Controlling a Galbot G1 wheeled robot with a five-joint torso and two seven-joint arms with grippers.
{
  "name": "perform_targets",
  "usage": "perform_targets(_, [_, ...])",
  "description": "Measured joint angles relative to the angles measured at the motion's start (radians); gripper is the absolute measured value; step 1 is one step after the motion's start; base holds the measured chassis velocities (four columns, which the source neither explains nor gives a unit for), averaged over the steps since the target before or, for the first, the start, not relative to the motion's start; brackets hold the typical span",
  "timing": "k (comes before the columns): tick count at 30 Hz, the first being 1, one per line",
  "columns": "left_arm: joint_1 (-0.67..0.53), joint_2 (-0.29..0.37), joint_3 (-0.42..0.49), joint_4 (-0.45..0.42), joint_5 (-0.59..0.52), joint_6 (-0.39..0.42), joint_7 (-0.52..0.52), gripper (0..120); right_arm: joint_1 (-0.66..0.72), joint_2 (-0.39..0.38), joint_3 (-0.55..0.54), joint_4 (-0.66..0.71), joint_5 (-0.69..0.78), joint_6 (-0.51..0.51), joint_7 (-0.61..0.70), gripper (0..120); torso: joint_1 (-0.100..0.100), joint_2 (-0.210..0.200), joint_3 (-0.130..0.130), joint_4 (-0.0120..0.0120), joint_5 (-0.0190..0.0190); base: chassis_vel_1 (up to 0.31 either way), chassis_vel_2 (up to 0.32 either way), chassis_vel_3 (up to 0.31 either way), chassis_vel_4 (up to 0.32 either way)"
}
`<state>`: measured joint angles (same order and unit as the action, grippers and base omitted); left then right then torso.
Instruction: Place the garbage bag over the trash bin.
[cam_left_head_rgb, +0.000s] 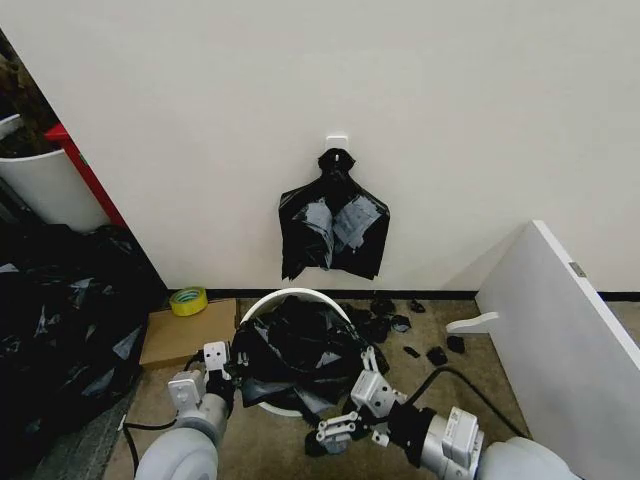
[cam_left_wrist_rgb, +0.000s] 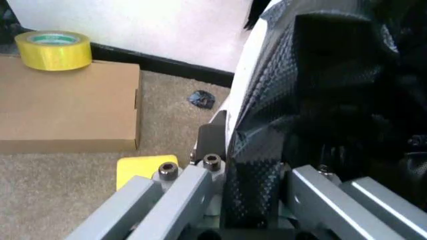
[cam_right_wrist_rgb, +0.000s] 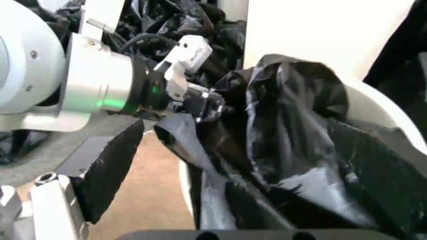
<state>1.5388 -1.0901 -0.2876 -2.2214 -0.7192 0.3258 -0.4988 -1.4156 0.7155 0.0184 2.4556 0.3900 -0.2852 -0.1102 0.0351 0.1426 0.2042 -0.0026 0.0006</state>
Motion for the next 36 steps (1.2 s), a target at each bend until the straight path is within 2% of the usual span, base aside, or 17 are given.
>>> perform_targets(4, [0.002, 0.001, 0.000, -0.004, -0.001, 0.000, 0.000, 1, 0.004, 0.007, -0.013, 0.000, 0.052, -0.046, 0.003, 99, 0.000, 0.000, 0.000, 0.0000, 0.0000, 0.000, 0.000, 0.000, 0.000])
perform_targets(12, [-0.002, 0.001, 0.010, -0.009, -0.003, 0.002, -0.001, 1, 0.021, 0.033, -0.085, -0.061, 0.040, -0.087, 0.035, 74, 0.000, 0.000, 0.000, 0.0000, 0.0000, 0.000, 0.000, 0.000, 0.000])
perform_targets(14, [-0.002, 0.001, 0.010, -0.009, -0.003, 0.002, -0.001, 1, 0.021, 0.033, -0.085, -0.061, 0.040, -0.087, 0.035, 74, 0.000, 0.000, 0.000, 0.0000, 0.0000, 0.000, 0.000, 0.000, 0.000])
perform_targets(20, [0.000, 0.002, 0.012, -0.014, -0.004, 0.003, 0.000, 1, 0.035, 0.051, -0.105, -0.089, 0.050, -0.104, 0.068, 47, 0.000, 0.000, 0.000, 0.0000, 0.0000, 0.000, 0.000, 0.000, 0.000])
perform_targets(21, [0.000, 0.002, 0.012, -0.014, -0.004, 0.003, 0.000, 1, 0.035, 0.051, -0.105, -0.089, 0.050, -0.104, 0.068, 47, 0.000, 0.000, 0.000, 0.0000, 0.0000, 0.000, 0.000, 0.000, 0.000])
perform_targets(27, [-0.001, -0.003, 0.018, -0.014, -0.004, 0.003, 0.000, 1, 0.034, 0.051, -0.109, -0.089, 0.054, -0.104, 0.075, 25, 0.000, 0.000, 0.000, 0.0000, -0.0001, 0.000, 0.000, 0.000, 0.000])
perform_targets(28, [-0.001, -0.003, 0.018, -0.014, -0.004, 0.003, 0.000, 1, 0.034, 0.051, -0.109, -0.089, 0.054, -0.104, 0.075, 25, 0.000, 0.000, 0.000, 0.0000, -0.0001, 0.000, 0.000, 0.000, 0.000])
perform_targets(34, [-0.006, -0.004, 0.021, -0.013, -0.026, 0.009, -0.010, 1, 0.037, 0.057, -0.129, -0.095, 0.011, -0.075, 0.077, 0, 0.000, 0.000, 0.000, 0.0001, -0.0001, 0.000, 0.000, 0.000, 0.000])
perform_targets(36, [-0.008, -0.004, 0.021, -0.011, -0.029, 0.010, -0.012, 1, 0.036, 0.057, -0.131, -0.095, 0.005, -0.070, 0.076, 0, 0.000, 0.000, 0.000, 0.0000, -0.0001, 0.000, 0.000, 0.000, 0.000])
